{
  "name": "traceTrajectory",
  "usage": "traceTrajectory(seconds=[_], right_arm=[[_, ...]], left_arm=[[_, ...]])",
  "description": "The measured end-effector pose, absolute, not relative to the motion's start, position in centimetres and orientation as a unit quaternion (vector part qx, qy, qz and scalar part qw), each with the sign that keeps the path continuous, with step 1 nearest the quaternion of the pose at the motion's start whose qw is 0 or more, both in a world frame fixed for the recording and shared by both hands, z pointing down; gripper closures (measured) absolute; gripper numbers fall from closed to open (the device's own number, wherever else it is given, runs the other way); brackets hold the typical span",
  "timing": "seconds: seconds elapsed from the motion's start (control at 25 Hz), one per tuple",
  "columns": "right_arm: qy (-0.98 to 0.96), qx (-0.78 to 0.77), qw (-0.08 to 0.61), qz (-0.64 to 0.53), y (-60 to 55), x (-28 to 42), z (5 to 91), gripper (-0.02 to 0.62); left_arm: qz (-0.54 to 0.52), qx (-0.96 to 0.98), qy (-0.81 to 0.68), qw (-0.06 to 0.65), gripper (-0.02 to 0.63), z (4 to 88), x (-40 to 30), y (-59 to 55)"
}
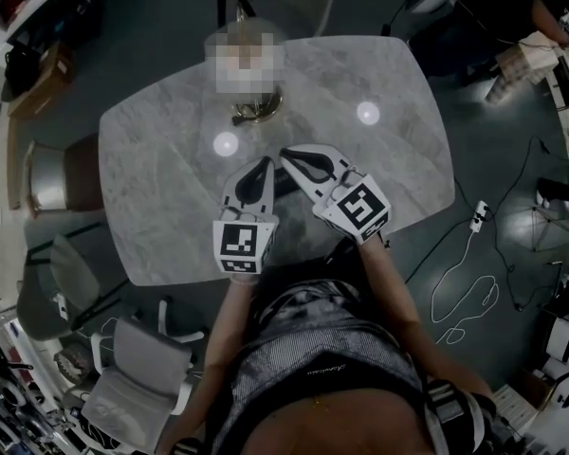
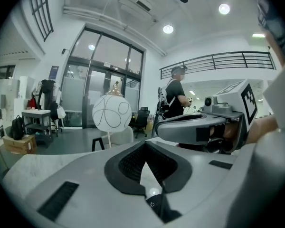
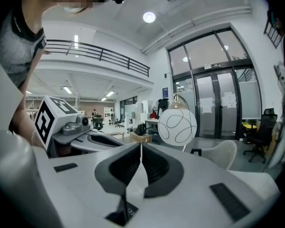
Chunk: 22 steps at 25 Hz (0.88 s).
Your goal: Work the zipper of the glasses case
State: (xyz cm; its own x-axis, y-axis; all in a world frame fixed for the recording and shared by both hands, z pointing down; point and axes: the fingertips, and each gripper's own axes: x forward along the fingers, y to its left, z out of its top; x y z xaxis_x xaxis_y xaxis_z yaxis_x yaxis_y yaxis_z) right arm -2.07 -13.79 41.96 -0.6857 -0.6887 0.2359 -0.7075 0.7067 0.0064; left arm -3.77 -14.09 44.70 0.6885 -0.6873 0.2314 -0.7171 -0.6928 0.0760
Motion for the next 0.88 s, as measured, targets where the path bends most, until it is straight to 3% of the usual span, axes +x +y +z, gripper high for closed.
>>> traceTrajectory(seconds=[0.88], right_arm=[[-0.917, 0.393, 0.068, 0.003, -13.0, -2.5, 38.7, 0.532]], left_arm=[[0.044, 0.911, -0.405, 0.057, 0.600, 40.5, -3.9, -13.6]])
